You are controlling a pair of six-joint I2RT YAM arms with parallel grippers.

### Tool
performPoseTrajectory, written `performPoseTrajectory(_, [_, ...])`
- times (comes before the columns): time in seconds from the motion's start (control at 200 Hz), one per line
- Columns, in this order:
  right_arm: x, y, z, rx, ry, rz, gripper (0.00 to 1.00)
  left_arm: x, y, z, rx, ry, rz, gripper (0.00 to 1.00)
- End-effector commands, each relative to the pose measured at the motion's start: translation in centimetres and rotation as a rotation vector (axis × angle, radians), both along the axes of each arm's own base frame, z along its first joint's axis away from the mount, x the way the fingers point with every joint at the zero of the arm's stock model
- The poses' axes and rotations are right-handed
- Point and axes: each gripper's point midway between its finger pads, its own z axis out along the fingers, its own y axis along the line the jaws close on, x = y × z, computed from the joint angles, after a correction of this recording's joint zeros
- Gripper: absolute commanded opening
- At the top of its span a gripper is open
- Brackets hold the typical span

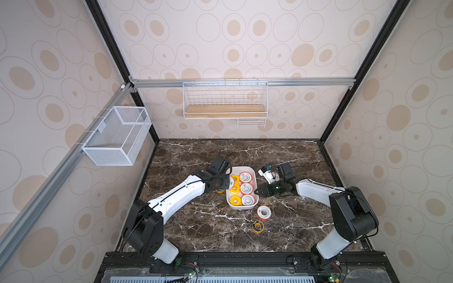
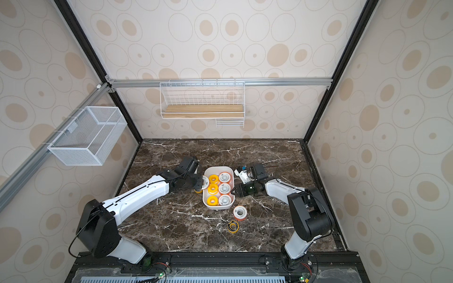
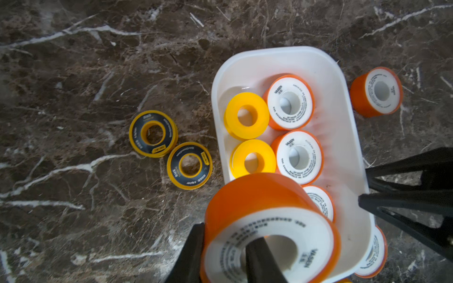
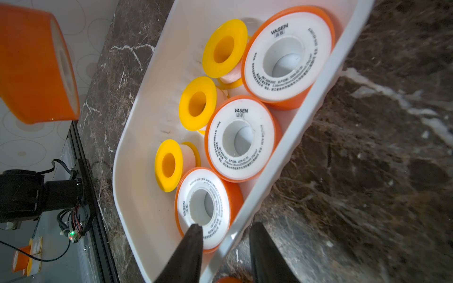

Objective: Put the sealing tape into the storage box
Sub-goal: Pick up the sealing tape at the center of the board, then place the sealing tape in the storage box.

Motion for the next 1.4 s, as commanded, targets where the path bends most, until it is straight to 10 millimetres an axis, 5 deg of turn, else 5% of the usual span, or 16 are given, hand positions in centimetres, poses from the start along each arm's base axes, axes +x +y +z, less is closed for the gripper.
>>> performPoseTrajectory(0.0, [0.3,0.4,0.3,0.026,0.010,0.009,0.33,2.2,-2.0,1.1,-0.058,-0.012,-0.052,0.24])
performPoseTrajectory(0.566, [0.2,0.5,0.3,0.034,0.018,0.017,0.32,8.6,-7.9,-3.2,-0.081,0.082,-0.120,0.25])
performPoseTrajectory(1.177, [0.1,0.6,0.4,0.036,0.022,0.023,0.32,9.8,-9.0,-6.3,-0.069,0.143,-0.112,0.29])
performPoseTrajectory(1.397, [0.2,0.5,0.4,0.028,0.019,0.021,0.32,10.1,-9.6,-6.6,-0.088,0.152,-0.118,0.40])
